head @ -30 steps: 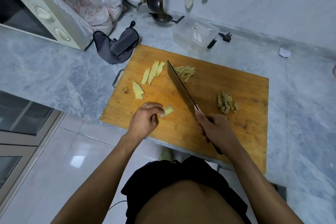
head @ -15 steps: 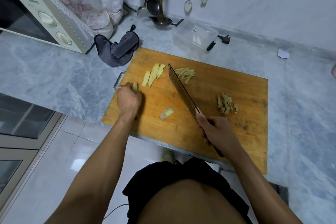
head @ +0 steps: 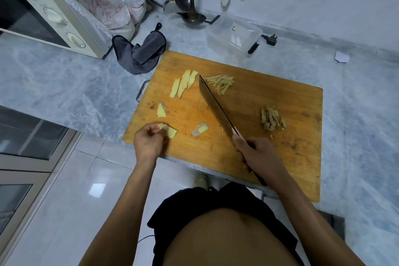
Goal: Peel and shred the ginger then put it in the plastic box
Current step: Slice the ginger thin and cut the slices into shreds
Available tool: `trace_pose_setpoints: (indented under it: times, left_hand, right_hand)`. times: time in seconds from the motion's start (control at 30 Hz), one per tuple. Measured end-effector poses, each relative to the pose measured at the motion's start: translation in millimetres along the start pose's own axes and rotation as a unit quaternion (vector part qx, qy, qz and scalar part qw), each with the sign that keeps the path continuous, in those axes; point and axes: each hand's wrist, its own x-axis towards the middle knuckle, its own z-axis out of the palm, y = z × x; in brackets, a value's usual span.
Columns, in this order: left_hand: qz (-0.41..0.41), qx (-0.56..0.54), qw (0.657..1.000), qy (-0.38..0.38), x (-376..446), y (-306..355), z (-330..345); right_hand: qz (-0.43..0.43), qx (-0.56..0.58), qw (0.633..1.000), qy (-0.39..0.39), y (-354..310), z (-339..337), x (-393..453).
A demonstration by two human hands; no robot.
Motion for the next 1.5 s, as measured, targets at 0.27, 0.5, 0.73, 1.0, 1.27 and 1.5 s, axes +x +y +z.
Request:
trace_pose_setpoints:
  times: [0.27,0.5,0.73,1.0,1.27,1.5]
  left_hand:
    - [-0.012,-0.004,1.0,-0.021,-8.5,-2.0,13.9]
    - [0.176,0.376,0.91,0.007,-24.5,-3.6,11.1]
    - [0.333,0.395,0.846,-0.13,-33.8,-3.6,39.5]
    - [0.32,0.437,0.828,-0.143,-37.4,8.2,59.8]
    - [0.337,0.349,0.864,-0.133,-17.9,-3.3,19.0]
    - [0.342,0.43,0.818,-0.17,-16.3,4.2,44.2]
  right_hand:
    - [-0.014,-0.008,1.0,-0.002,4.6,3.1,-2.9]
    - [0.007,-0.008,1.0,0.0,6.9,1.7,-9.1]
    - [0.019,-0.004,1.0,0.006,8.1,-0.3,-10.4]
    - [0.012,0.006,1.0,0.0,13.5,3.3,-8.0]
    - [0.014,0.013,1.0,-0.008,15.1,7.9,-7.5]
    - [0.025,0.029,0.999,-0.009,12.2,6.7,-5.9]
